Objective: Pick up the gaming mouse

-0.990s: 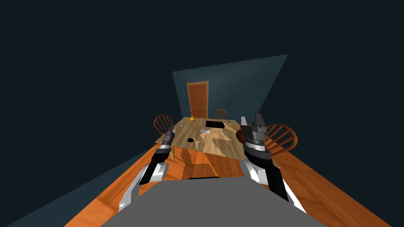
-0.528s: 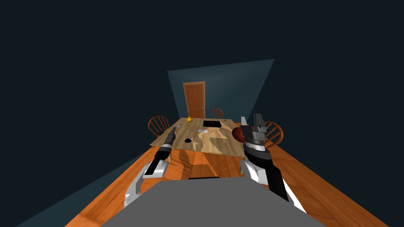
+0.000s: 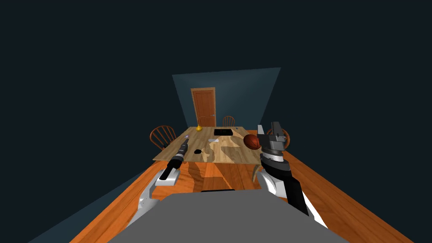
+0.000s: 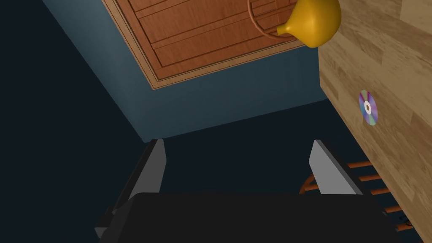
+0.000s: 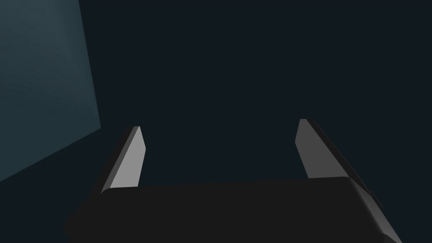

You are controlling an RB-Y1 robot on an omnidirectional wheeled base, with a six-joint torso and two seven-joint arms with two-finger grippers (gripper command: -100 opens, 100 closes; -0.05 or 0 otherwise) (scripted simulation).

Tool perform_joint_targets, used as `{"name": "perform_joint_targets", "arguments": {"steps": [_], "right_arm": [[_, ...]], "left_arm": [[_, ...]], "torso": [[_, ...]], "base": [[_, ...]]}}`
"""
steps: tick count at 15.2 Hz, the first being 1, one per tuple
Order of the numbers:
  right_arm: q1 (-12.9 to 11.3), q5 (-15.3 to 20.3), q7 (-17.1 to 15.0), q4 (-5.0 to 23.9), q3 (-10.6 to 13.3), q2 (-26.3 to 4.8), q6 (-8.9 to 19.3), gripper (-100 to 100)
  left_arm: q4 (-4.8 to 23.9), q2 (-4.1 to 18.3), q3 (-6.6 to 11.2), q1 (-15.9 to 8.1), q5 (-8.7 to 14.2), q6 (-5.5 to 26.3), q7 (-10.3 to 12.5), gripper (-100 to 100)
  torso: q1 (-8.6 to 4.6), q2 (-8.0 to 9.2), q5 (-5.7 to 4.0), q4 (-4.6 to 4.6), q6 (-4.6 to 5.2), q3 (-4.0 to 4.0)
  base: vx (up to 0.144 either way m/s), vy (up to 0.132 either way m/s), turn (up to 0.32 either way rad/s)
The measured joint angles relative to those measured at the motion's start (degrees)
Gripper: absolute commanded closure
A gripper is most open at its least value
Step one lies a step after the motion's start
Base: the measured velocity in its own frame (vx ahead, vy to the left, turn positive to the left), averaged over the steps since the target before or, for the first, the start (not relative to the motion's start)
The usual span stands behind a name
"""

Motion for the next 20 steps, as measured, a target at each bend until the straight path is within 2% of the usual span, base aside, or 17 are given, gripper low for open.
{"name": "perform_joint_targets", "arguments": {"steps": [9,13,20], "right_arm": [[0.0,0.0,0.0,0.0,0.0,0.0,0.0,0],[0.0,0.0,0.0,0.0,0.0,0.0,0.0,0],[0.0,0.0,0.0,0.0,0.0,0.0,0.0,0]], "left_arm": [[10.7,2.8,0.44,-5.5,0.4,8.0,2.8,-100],[14.2,4.1,0.69,-7.5,0.6,12.5,4.2,-100],[23.2,6.4,0.99,-11.5,1.2,18.2,6.6,-100]], "torso": [[0.0,-0.02,0.0,0.0,0.01,-0.01],[-0.01,-0.02,0.0,0.0,0.0,-0.01],[0.01,-0.02,0.0,0.0,-0.04,-0.01]], "base": [[-0.006,-0.009,-0.137],[-0.004,-0.009,-0.113],[-0.002,-0.011,-0.147]]}}
